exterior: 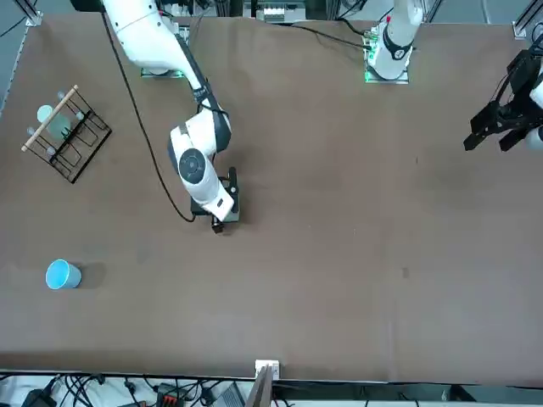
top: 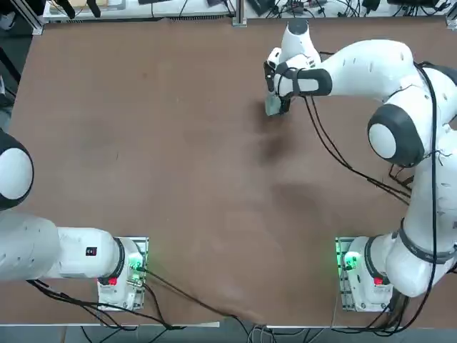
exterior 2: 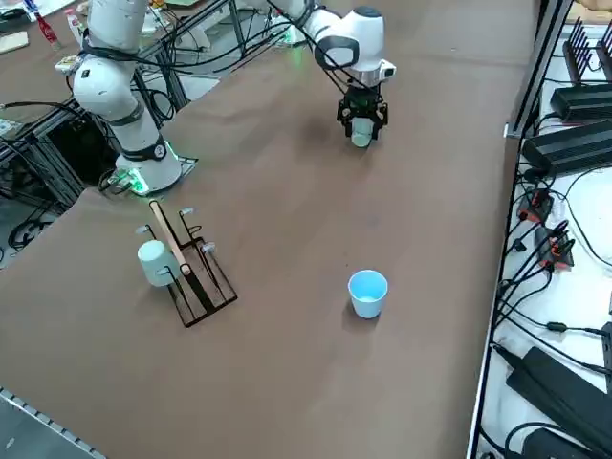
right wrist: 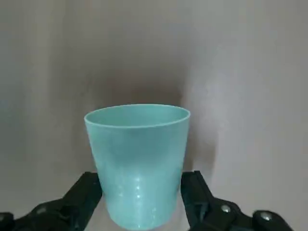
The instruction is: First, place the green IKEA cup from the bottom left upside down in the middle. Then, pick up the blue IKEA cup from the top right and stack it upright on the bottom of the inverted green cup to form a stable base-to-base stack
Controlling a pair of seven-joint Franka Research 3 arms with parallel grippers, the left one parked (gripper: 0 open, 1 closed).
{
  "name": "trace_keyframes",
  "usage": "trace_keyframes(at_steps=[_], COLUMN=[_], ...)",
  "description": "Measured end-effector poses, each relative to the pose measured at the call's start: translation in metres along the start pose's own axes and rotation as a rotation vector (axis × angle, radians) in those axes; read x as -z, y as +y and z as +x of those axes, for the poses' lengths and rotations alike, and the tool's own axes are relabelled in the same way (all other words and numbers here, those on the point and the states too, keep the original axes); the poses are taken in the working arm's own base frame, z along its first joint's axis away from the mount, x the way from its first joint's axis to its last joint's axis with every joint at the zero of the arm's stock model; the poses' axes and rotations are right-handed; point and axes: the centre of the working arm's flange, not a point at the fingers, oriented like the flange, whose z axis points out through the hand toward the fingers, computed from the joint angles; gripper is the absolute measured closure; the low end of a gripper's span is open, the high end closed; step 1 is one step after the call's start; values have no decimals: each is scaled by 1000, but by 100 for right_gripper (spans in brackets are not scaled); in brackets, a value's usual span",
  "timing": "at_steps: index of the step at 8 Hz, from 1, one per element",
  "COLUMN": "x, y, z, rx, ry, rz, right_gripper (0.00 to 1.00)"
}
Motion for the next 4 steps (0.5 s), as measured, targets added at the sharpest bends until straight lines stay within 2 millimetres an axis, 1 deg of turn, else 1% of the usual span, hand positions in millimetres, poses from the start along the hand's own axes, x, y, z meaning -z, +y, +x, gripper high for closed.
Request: trace_keyframes(at_steps=[1,3,4], x=[0,2,2], y=[0,0,0], z=[1,1,1], rx=[3,6,6], ry=[0,-1,-1], rz=[-1,-1,-1], right_gripper=[5,13,13])
